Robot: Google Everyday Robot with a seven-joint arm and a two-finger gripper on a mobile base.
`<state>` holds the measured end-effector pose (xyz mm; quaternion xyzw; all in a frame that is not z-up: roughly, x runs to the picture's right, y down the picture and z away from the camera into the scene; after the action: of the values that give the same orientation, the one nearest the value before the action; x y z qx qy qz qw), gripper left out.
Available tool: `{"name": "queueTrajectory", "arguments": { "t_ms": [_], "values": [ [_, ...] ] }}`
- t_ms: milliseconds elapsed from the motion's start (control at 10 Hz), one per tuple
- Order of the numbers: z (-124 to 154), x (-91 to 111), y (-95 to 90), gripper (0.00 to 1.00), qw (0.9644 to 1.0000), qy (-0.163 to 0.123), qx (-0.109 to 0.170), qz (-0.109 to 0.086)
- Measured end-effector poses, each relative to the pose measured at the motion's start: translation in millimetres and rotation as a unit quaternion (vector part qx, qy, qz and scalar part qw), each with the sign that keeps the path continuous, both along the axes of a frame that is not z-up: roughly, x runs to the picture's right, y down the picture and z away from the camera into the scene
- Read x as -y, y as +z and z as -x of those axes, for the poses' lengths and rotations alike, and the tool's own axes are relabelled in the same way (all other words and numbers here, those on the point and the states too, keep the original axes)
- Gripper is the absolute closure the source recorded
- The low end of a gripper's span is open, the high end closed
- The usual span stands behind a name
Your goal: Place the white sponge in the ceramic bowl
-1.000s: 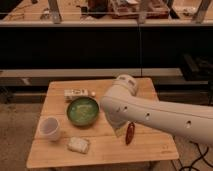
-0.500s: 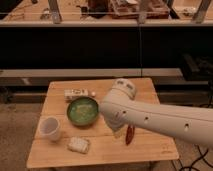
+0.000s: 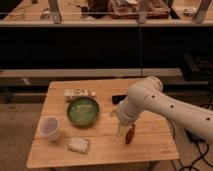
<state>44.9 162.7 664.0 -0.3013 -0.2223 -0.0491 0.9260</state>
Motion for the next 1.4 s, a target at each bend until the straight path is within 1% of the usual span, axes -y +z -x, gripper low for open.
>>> {"name": "queueTrajectory", "arguments": {
  "t_ms": [100,200,300,400,600,800,1000,1100,1200,1300,1400],
  "values": [
    [6,-6,3.0,0.35,0.9999,0.012,0.001,0.007],
    [10,-11,3.8,0.35,0.9998,0.016,-0.008,0.009],
    [15,-16,4.0,0.35,0.9997,0.019,-0.013,0.009],
    [23,-24,5.3,0.35,0.9993,0.027,-0.024,0.008],
    [26,-32,7.6,0.35,0.9985,0.047,-0.029,0.005],
    [27,-38,12.0,0.35,0.9969,0.077,-0.015,0.002],
    [27,-42,18.8,0.35,0.9951,0.098,0.009,0.001],
    [30,-47,25.3,0.35,0.9938,0.108,0.027,0.005],
    [33,-54,37.6,0.35,0.9924,0.116,0.041,0.009],
    [35,-59,44.3,0.35,0.9919,0.119,0.044,0.011],
    [39,-69,57.9,0.35,0.9917,0.118,0.047,0.014]
  ]
}}
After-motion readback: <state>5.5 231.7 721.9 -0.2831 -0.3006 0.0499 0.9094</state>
